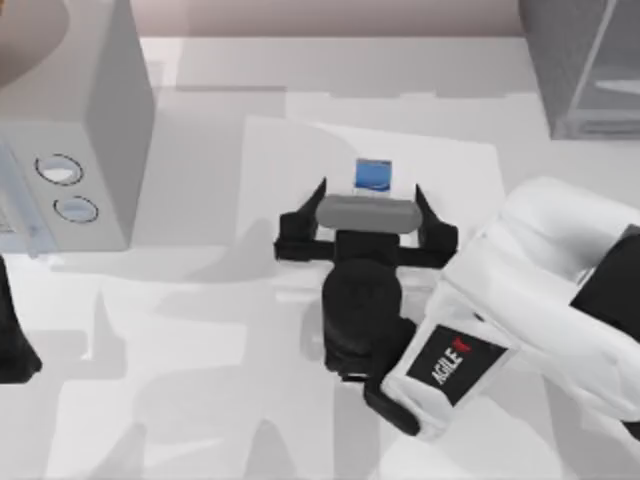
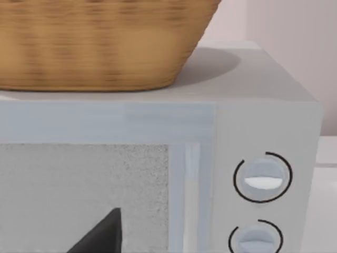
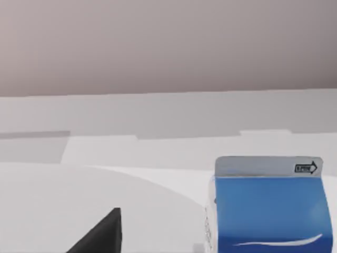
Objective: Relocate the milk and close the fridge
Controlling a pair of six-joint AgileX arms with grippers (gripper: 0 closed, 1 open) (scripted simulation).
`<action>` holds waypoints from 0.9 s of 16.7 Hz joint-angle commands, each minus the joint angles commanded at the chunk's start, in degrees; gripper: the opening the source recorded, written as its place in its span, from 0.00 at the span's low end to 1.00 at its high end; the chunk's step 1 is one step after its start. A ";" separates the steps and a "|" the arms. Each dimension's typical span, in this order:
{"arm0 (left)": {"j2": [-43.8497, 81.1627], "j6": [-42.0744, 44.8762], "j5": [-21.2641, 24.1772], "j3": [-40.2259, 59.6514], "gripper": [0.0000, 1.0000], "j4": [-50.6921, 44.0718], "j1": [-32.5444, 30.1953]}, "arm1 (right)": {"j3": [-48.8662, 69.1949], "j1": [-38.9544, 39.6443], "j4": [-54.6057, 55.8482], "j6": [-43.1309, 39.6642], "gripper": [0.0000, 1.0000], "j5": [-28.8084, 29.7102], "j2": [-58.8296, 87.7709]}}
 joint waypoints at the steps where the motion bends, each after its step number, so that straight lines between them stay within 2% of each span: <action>1: 0.00 0.00 0.00 0.00 1.00 0.00 0.00 | -0.22 0.33 -0.16 0.01 1.00 0.01 -0.12; 8: 0.00 0.00 0.00 0.00 1.00 0.00 0.00 | 6.20 -4.00 -3.96 -0.13 1.00 -3.97 2.10; 13: 0.00 0.00 0.00 0.00 1.00 0.00 0.00 | 6.85 -4.42 -4.36 -0.14 1.00 -4.40 2.34; 15: 0.00 0.00 0.00 0.00 1.00 0.00 0.00 | 6.85 -4.42 -4.36 -0.14 0.85 -4.40 2.34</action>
